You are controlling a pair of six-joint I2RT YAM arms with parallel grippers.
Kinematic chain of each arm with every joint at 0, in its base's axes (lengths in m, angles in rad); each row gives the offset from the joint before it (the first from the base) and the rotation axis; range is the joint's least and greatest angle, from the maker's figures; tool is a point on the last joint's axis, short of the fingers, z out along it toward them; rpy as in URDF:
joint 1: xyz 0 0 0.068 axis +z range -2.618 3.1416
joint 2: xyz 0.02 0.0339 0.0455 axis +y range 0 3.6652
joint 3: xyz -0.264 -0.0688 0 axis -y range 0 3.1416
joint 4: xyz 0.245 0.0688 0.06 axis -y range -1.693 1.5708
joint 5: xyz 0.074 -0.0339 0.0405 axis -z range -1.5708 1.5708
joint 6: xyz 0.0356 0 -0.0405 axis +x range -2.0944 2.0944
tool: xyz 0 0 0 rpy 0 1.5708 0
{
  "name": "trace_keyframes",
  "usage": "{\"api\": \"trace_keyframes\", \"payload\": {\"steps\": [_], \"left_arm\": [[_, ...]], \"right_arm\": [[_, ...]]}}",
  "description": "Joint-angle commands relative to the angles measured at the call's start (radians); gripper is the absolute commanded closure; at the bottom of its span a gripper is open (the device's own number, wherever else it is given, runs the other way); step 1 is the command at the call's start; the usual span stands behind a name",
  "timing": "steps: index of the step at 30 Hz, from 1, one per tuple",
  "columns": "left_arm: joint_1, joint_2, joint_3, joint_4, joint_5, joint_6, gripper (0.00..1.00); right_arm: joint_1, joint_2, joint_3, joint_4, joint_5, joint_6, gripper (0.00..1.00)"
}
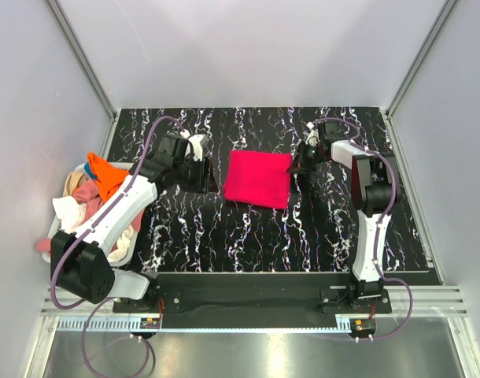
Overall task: Fold and stack the t-shirts
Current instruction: Neatly place the folded tshirt to the corner
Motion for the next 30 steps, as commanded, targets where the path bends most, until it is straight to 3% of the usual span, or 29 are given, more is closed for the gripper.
{"api": "trace_keyframes", "payload": {"steps": [1,2,17,26,30], "left_arm": [[0.000,-0.014,-0.011,0.026,0.006,0.018,0.46],[0.000,-0.014,-0.012,0.026,0.012,0.017,0.46],[-0.010,-0.003,-0.009,0.026,0.027,0.018,0.45],[-0.023,0.012,-0.012,0.034,0.041,0.015,0.44],[-0.023,0.034,-0.011,0.034,0.050,0.015,0.44]], "right_arm": [[-0.028,0.023,0.065,-0.011,0.004,-0.029,0.95],[-0.036,0.026,0.071,-0.014,0.017,-0.029,1.00],[-0.233,0.088,0.280,-0.195,0.158,-0.184,1.00],[-0.306,0.252,0.566,-0.295,0.385,-0.362,1.00],[-0.350,0.355,0.805,-0.353,0.409,-0.386,1.00]]}}
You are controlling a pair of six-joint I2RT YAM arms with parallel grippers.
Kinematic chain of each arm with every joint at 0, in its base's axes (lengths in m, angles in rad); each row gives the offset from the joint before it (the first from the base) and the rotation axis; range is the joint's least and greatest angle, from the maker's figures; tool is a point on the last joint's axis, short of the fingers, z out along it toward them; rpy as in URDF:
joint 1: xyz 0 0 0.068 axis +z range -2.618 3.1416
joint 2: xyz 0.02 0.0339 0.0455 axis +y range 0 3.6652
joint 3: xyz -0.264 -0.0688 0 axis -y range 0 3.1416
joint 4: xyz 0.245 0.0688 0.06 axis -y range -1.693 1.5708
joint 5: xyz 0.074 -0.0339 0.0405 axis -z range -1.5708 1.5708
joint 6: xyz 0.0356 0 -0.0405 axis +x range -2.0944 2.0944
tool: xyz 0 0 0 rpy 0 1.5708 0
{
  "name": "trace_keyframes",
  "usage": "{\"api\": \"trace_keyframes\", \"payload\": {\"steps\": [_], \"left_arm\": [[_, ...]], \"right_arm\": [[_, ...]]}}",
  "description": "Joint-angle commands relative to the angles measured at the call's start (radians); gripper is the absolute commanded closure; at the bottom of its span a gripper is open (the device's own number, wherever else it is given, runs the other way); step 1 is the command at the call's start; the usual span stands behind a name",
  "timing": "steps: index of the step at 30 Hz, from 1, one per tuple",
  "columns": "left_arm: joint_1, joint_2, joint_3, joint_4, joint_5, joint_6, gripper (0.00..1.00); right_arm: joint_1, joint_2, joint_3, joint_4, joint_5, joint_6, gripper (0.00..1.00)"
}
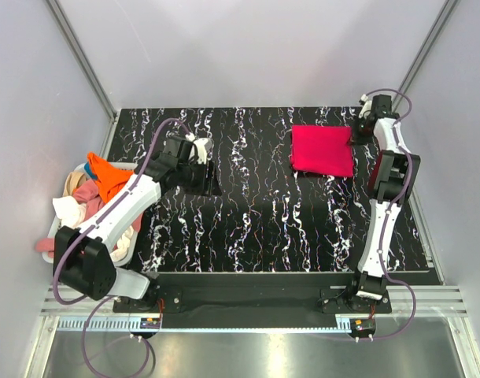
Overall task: Fold and stack the t-shirts
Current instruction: Neatly place the folded tshirt to the corner
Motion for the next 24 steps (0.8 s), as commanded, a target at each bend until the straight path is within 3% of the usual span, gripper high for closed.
{"api": "trace_keyframes", "payload": {"steps": [1,10,24], "left_arm": [[-0.007,0.022,0.002,0.029,0.034,0.012,0.44],[-0.008,0.059,0.010,0.032,0.051,0.011,0.44],[-0.008,0.083,0.013,0.035,0.064,0.014,0.43]], "right_arm": [[-0.051,0.089,0.212,-0.066,0.079,-0.067,1.00],[-0.106,0.298,0.604,-0.069,0.081,-0.092,1.00],[-0.125,0.359,0.647,0.225,0.100,-0.253,1.00]]}}
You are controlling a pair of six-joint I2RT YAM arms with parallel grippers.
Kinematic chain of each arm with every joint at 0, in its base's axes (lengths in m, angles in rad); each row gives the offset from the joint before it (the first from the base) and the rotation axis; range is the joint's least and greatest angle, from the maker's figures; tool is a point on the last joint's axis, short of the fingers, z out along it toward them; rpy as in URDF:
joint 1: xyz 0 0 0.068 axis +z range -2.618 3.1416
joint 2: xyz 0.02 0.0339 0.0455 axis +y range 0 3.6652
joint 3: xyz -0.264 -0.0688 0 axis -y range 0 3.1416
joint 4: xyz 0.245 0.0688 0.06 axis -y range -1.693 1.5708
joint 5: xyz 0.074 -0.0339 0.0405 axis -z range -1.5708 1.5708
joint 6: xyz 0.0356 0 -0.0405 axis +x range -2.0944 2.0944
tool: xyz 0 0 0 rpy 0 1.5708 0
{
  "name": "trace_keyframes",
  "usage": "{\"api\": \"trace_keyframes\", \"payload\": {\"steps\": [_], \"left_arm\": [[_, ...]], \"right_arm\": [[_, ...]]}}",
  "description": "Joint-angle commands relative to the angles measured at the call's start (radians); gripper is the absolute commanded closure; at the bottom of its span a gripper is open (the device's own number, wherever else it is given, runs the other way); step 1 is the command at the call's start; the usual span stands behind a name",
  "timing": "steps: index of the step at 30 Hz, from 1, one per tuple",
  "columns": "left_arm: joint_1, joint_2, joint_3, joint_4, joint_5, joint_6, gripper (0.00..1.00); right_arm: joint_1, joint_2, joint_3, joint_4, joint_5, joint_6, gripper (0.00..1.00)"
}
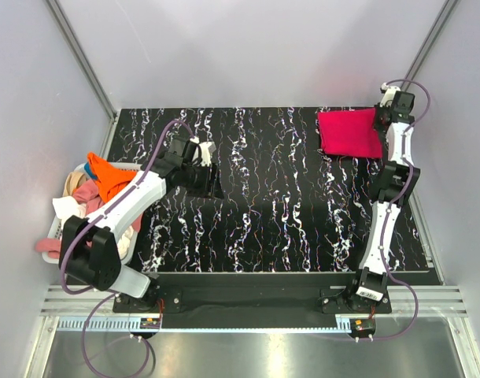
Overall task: Fold and stack the t-shirts
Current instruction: Neatly place the folded tshirt to the corner, then reset both grippers
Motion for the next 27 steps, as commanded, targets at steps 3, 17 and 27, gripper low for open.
{"api": "trace_keyframes", "payload": {"steps": [3,17,27], "left_arm": [[-0.004,0.014,0.016,0.039,0.028,0.014,0.43],[-0.035,-0.187,0.054,0.119,0.036,-0.011,0.40],[-0.018,-0.417,0.151,0.170,-0.105,-0.049,0.29]], "right_arm": [[-0.014,0.022,0.075,0.183,0.043,-0.054,0.88],[0.057,-0.694,-0.565,0.166,0.060,0.355,0.00],[0.155,-1.372,-1.228,0.056,-0.434,0.834,0.00]]}}
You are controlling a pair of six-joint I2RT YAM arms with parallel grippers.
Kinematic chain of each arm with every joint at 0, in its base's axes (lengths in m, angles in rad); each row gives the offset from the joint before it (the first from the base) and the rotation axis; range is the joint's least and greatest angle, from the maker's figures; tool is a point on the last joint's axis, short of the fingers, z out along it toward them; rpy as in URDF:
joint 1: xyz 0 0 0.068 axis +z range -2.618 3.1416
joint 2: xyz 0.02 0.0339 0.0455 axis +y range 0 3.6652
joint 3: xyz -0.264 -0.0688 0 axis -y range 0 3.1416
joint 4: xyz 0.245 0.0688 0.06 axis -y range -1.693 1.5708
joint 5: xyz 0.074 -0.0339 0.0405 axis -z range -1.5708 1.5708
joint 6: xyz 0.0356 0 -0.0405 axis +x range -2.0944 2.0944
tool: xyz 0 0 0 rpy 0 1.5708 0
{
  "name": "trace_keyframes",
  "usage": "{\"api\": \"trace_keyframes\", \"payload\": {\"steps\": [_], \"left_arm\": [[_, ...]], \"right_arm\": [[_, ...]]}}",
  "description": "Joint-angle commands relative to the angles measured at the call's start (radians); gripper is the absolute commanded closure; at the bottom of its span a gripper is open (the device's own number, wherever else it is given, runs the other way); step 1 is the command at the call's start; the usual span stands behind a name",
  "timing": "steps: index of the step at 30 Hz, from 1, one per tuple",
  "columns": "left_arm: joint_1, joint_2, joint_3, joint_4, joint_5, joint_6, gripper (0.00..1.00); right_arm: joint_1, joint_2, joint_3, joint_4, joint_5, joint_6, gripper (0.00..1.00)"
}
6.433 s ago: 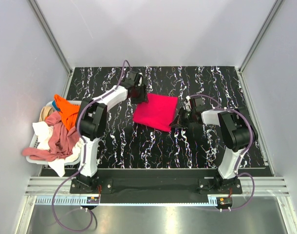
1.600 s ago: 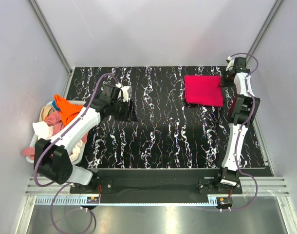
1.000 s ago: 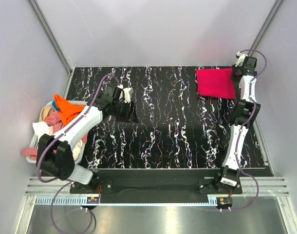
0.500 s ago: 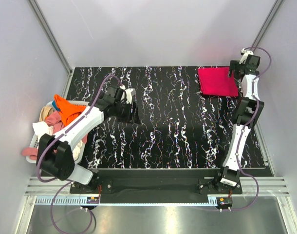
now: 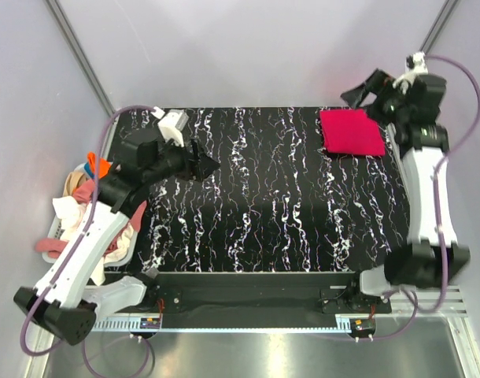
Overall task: Fold and stack the t-shirts
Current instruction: Reset both grippers
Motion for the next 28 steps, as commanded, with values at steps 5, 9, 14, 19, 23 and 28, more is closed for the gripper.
{"api": "trace_keyframes", "payload": {"steps": [5,9,14,19,23,28], "left_arm": [[0.008,-0.140,0.019,0.057,-0.093,-0.040,0.01],[0.006,-0.212,-0.050,0.062,-0.118,-0.097,0.01],[0.008,-0.275,-0.103,0.077,-0.090,-0.145,0.01],[0.008,-0.301,-0.132,0.083,-0.099,-0.151,0.01],[0.008,-0.313,-0.152,0.083,-0.128,-0.134,0.01],[0.006,-0.333,-0.165,0.083,-0.158,-0.115,0.01]], "right_arm": [[0.008,-0.386,-0.465,-0.072,-0.361,0.231,0.00],[0.008,-0.567,-0.592,-0.081,-0.376,0.246,0.00],[0.008,-0.683,-0.647,-0.084,-0.352,0.240,0.00],[0.008,-0.667,-0.664,-0.087,-0.329,0.199,0.00],[0.008,-0.657,-0.657,-0.089,-0.330,0.177,0.00],[0.008,-0.665,-0.632,-0.093,-0.315,0.188,0.00]]}}
